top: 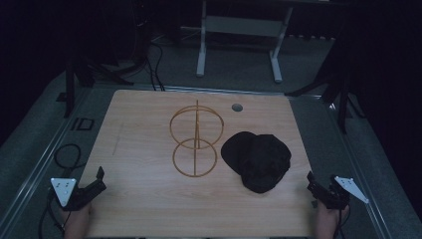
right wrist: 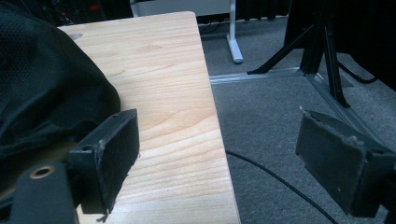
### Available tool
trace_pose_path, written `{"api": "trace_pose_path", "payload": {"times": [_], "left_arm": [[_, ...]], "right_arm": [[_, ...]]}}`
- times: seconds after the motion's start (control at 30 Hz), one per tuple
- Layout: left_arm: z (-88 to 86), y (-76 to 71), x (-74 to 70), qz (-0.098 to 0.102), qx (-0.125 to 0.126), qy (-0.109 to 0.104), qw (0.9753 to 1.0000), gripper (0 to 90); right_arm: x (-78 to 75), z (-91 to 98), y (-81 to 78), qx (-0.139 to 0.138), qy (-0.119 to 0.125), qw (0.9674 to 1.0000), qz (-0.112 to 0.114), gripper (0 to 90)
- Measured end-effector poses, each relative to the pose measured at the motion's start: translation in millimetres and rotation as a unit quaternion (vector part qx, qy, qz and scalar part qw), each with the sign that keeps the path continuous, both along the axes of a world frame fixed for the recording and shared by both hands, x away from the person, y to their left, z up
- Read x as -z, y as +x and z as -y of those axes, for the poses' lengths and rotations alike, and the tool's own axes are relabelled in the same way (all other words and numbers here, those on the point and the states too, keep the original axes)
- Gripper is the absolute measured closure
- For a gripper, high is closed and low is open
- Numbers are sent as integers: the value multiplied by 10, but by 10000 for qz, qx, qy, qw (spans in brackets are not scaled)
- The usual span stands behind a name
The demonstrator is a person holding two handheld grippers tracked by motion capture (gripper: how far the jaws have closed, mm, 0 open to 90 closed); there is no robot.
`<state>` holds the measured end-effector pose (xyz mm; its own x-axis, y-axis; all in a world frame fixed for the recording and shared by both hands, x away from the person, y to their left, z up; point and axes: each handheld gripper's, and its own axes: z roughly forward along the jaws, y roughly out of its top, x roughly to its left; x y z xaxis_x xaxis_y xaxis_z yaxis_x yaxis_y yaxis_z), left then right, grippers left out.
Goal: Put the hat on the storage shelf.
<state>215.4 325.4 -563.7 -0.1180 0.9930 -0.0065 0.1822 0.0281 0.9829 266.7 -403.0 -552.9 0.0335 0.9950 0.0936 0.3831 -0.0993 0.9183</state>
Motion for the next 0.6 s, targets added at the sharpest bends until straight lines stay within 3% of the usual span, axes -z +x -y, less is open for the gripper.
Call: {"api": "trace_pose_path", "payload": {"times": [0.17, 0.37, 0.43, 0.6], "left_arm": [[-1, 1, 0, -7, 1, -12, 10000, 18], [-5, 1, 0, -21, -31, -29, 10000, 18], [-6, 3, -1, -35, -43, -36, 10000, 18], [-2, 5, -1, -40, -57, -23, 10000, 18]], "right_arm": [[-1, -10, 4, -22, -59, 10000, -26, 131], [-16, 35, 15, -123, 99, 9998, -134, 131], [-50, 75, 24, -247, 278, 9992, -123, 131], [-214, 142, 57, -706, 423, 9965, -144, 130]]}}
